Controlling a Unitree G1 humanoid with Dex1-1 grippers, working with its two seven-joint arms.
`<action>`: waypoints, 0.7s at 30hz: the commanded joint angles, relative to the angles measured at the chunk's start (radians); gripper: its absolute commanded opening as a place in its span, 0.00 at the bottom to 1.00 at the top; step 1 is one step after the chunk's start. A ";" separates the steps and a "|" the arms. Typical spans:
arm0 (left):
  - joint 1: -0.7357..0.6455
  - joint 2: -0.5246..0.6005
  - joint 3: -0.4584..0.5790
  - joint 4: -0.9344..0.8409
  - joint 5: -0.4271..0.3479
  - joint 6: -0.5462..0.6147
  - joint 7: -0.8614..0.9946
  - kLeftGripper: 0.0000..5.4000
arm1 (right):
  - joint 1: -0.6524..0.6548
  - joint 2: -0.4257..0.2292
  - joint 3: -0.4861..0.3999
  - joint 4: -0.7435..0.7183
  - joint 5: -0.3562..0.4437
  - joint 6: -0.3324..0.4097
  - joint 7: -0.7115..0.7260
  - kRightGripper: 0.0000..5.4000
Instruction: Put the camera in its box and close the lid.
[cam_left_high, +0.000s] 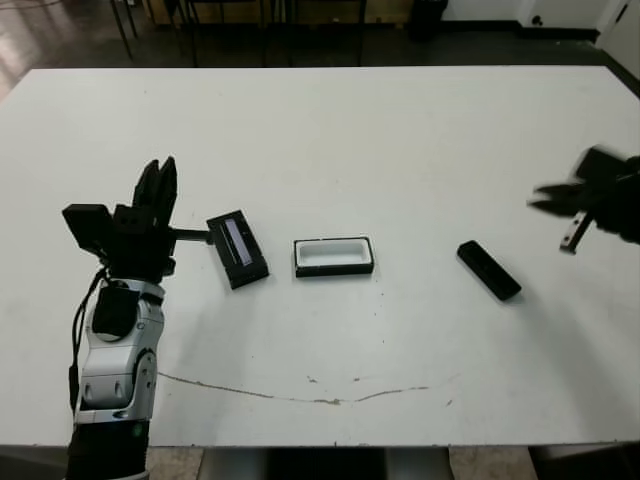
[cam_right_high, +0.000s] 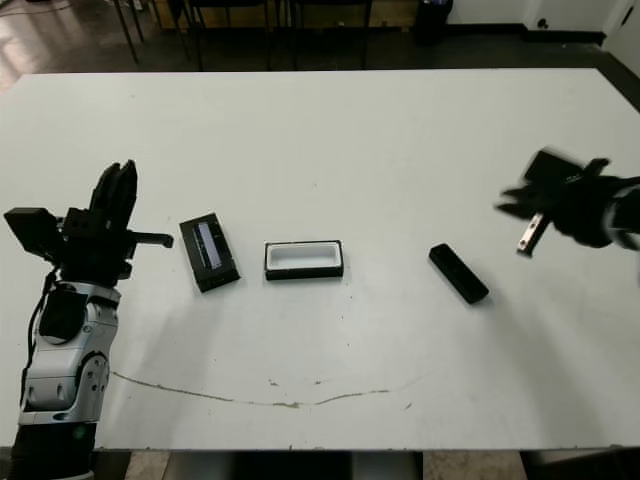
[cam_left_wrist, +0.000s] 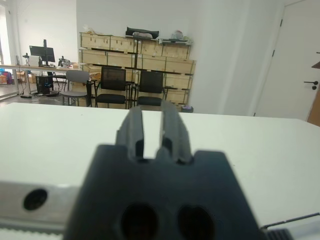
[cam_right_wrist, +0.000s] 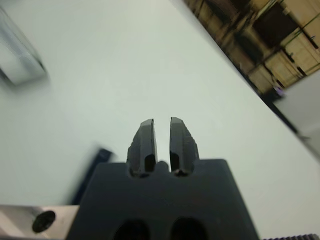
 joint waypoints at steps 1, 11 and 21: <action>0.021 0.008 0.005 0.006 0.000 0.020 0.002 0.00 | 0.119 0.087 -0.084 -0.163 0.110 0.097 -0.104 0.00; 0.030 0.017 0.008 0.006 0.000 0.014 -0.008 0.00 | 0.322 0.219 -0.080 -0.340 0.132 0.112 -0.352 0.10; 0.030 0.011 0.005 0.006 0.004 0.015 -0.003 0.00 | 0.358 0.206 -0.032 -0.348 0.145 0.145 -0.370 0.50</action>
